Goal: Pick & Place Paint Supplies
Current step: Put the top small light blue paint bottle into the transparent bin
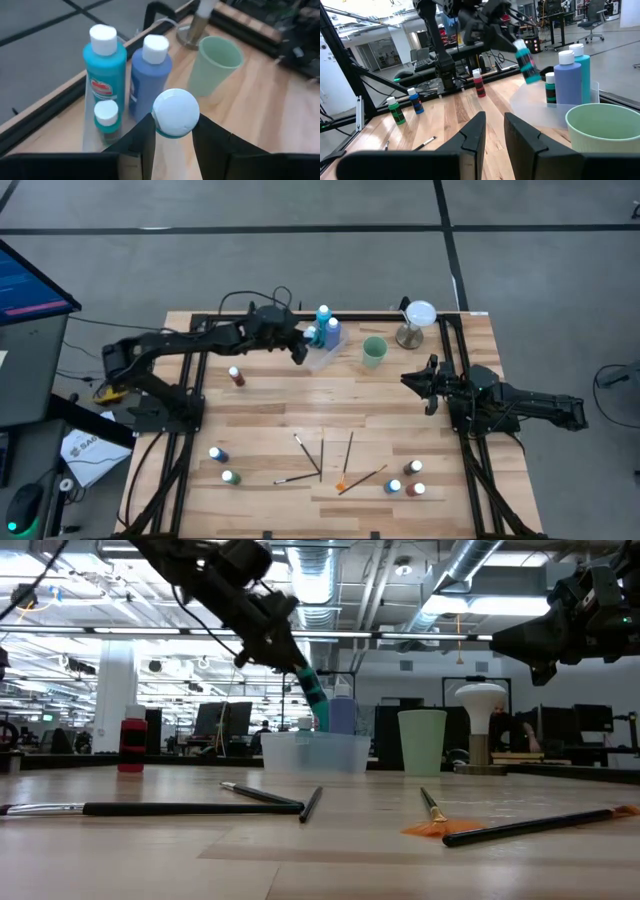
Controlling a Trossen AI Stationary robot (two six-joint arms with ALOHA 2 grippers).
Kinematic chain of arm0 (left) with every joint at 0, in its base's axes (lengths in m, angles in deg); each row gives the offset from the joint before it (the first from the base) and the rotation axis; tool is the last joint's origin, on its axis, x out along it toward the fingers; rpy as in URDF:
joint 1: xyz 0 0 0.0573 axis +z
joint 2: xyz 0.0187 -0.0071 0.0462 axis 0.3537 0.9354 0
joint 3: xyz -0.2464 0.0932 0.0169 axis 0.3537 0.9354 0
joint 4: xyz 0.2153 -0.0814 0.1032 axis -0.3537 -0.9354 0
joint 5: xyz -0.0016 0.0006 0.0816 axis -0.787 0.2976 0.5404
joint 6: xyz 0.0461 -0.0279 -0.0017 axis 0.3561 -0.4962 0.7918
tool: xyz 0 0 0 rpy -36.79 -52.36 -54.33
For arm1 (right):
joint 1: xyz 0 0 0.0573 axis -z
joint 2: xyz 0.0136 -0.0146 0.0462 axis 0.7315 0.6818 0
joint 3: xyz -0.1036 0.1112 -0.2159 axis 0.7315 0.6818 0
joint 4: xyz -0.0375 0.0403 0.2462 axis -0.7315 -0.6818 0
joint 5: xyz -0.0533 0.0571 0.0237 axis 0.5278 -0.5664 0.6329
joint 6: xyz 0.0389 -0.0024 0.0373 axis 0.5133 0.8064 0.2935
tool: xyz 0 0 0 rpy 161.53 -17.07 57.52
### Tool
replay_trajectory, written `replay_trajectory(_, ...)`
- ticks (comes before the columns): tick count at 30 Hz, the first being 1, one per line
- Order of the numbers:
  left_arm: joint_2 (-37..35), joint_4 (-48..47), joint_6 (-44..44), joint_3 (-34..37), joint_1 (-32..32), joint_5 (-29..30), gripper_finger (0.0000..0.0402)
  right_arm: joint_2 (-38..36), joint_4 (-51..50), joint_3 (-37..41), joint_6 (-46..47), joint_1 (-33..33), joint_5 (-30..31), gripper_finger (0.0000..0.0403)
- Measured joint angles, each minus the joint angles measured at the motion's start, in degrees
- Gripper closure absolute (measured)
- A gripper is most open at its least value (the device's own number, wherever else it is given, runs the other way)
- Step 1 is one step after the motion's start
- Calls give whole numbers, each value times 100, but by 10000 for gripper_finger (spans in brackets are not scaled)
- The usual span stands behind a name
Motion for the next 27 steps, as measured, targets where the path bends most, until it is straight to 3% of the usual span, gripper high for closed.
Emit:
replay_trajectory(11, 916, 103, 0, -259, 8, 585, 297, -1, 0, 2, 0, 1, 0, 337)
replay_trajectory(27, 1369, 577, 18, -266, 53, 931, 297, -1, 0, 0, 0, -1, 0, 337)
